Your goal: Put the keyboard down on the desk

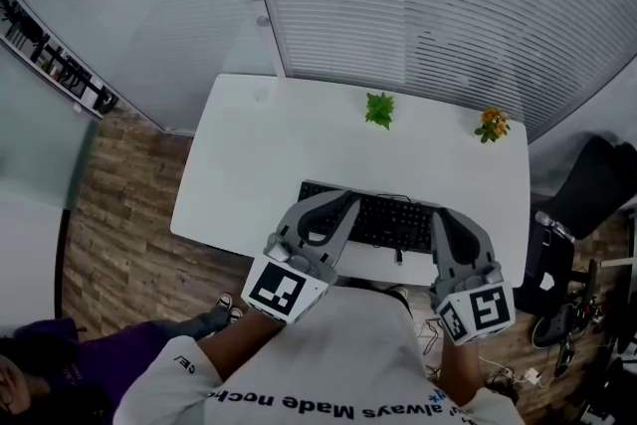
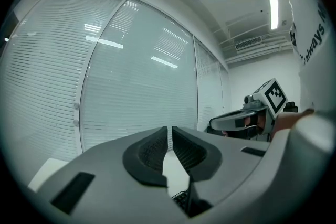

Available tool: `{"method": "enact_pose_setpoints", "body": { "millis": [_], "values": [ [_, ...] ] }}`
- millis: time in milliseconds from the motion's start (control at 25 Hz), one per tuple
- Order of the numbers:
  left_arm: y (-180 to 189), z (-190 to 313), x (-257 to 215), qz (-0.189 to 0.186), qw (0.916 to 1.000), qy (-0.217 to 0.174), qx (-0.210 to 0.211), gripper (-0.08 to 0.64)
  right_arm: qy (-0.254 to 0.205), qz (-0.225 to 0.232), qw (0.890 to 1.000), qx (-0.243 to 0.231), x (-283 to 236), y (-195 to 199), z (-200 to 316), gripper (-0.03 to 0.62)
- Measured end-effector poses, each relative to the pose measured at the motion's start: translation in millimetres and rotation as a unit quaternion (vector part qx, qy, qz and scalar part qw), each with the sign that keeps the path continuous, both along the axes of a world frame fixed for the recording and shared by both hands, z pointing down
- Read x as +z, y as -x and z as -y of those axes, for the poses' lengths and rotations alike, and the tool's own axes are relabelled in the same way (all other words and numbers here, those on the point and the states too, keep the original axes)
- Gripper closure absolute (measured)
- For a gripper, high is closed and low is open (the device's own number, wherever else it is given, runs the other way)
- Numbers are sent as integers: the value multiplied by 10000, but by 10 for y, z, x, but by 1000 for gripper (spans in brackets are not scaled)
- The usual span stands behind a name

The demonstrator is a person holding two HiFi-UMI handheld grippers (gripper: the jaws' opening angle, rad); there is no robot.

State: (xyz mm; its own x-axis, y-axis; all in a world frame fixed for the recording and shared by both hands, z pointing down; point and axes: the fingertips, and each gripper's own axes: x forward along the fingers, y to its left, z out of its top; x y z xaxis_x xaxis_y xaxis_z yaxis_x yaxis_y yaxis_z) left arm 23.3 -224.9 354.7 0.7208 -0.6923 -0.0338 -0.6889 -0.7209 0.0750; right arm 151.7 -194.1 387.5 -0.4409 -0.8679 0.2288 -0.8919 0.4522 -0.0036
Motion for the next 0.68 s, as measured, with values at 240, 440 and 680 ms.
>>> {"method": "enact_pose_setpoints", "body": {
  "millis": [240, 440, 680],
  "values": [
    [16, 9, 3, -10, 10000, 37, -16, 514, -40, -67, 10000, 16, -47, 16, 9, 576],
    [26, 35, 2, -12, 10000, 30, -28, 514, -42, -124, 9999, 47, -43, 7, 42, 578],
    [51, 64, -2, 36, 10000, 0, -67, 514, -49, -127, 9999, 94, -54, -2, 59, 580]
  ]
}}
